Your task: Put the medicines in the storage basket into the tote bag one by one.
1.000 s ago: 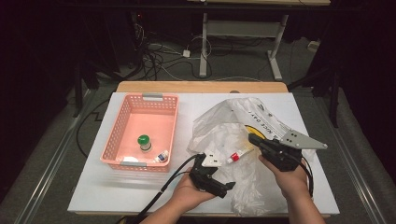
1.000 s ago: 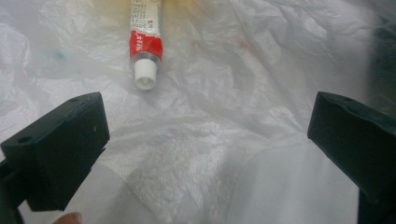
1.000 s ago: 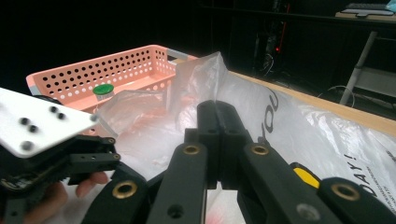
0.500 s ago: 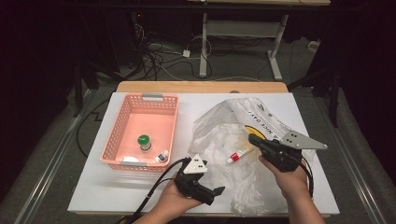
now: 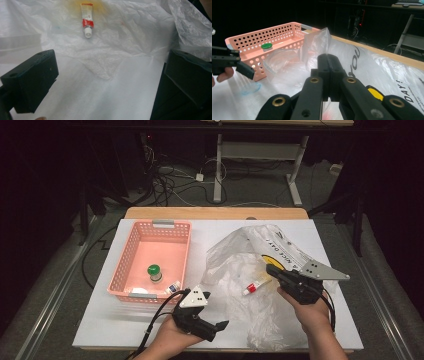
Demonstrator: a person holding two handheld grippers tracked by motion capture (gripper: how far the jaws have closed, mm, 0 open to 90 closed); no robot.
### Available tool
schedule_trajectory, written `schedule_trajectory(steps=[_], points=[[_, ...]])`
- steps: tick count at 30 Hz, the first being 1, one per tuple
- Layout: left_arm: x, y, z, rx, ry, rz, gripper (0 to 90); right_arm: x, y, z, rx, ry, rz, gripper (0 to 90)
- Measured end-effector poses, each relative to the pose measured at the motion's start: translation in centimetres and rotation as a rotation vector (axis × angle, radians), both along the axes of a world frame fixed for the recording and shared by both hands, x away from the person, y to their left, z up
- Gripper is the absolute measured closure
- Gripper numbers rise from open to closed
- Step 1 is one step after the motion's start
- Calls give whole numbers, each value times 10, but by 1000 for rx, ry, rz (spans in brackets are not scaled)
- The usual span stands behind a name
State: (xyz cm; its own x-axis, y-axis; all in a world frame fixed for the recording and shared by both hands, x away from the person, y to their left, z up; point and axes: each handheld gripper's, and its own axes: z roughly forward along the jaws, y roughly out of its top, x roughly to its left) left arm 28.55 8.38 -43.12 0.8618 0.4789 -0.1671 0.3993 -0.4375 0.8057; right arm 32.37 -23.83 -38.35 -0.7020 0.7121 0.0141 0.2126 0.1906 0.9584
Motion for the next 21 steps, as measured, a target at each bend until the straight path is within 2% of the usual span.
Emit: schedule_trajectory(steps=[9,16,21], points=[[4,20,7,0,0,35,0,-1,-3,1,7,0,-7,900],[10,36,9,-2,-7,92,0,-2,-5,2,11,-4,-10,900],[13,44,11,11,-27,122,0,-2,-6,2,9,-8,-13,900]])
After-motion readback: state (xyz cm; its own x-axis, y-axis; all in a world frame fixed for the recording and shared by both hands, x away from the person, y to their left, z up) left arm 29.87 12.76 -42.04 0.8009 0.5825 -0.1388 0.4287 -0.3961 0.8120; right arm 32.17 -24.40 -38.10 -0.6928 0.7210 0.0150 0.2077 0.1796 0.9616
